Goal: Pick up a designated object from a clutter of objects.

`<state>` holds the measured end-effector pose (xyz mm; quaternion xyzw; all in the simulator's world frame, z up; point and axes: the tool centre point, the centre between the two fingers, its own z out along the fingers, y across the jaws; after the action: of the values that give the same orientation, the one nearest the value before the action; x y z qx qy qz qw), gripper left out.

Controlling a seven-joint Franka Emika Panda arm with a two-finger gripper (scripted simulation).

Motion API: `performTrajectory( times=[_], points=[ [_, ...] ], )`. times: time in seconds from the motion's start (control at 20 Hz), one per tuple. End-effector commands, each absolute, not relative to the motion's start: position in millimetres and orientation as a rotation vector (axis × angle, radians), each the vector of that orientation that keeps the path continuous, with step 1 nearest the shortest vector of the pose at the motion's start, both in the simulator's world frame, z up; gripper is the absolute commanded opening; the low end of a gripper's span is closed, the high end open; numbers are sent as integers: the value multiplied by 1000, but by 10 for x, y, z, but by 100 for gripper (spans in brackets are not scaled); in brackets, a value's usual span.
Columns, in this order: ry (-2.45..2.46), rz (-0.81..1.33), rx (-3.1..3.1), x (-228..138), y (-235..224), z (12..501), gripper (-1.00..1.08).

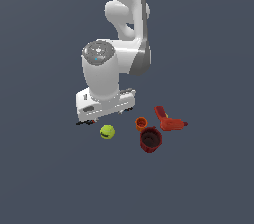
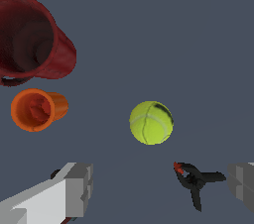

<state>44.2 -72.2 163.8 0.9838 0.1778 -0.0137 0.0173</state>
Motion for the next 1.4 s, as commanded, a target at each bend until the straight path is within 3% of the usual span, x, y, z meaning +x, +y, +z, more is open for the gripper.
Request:
performTrajectory(
  times=[0.0, 0.4, 0.95, 1.35],
  points=[
    [631, -32, 3050, 483, -782, 1430, 100],
    [782, -7, 3037, 534, -887, 1007, 100],
    [810, -3, 3035, 535, -906, 868, 100],
    [815, -1, 3034, 528, -903, 511, 100]
  ],
)
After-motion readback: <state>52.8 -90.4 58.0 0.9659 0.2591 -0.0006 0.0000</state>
